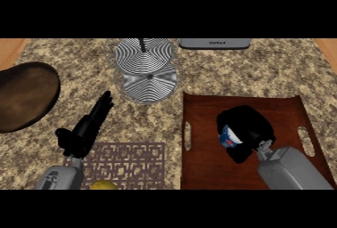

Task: Pick the can from the tray and place it in the tiered basket

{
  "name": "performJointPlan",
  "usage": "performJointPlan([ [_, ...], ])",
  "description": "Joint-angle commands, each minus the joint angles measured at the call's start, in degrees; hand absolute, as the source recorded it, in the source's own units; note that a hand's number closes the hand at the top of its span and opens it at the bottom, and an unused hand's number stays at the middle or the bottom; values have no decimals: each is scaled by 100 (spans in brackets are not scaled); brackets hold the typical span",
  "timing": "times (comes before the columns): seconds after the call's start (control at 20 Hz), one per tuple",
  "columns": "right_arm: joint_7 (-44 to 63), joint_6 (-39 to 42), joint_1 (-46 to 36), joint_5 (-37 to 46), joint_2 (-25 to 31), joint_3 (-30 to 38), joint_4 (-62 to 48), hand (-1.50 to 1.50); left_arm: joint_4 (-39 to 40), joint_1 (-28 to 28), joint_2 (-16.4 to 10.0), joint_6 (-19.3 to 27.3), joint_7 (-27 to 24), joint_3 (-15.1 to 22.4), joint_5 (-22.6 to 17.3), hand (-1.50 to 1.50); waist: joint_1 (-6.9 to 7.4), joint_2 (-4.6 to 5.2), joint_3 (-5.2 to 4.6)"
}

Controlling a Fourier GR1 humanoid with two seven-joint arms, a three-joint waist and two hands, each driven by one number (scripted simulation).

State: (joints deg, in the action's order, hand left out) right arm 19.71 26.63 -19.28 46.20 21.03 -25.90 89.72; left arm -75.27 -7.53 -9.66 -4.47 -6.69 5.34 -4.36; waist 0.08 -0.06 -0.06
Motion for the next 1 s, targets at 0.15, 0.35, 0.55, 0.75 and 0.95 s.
performJointPlan([
  [0.15,-355,53,222,535,-251,238,231,150,-366,44,296,88,458,60,178,0,-4,2,7],
  [0.35,1189,-265,576,791,-617,566,645,150,-257,5,19,-27,280,-178,71,0,-133,-36,3],
  [0.55,2728,-999,1339,1338,-804,1331,621,150,-228,215,101,160,222,-205,119,0,-501,-95,-2],
  [0.75,3462,-1877,1630,1632,-1536,1363,1841,150,-282,235,101,22,168,-161,67,0,-288,-69,6],
  [0.95,3926,-2391,1339,1663,-2074,805,2966,150,-301,266,37,-85,118,-134,80,0,-123,-61,1],
])
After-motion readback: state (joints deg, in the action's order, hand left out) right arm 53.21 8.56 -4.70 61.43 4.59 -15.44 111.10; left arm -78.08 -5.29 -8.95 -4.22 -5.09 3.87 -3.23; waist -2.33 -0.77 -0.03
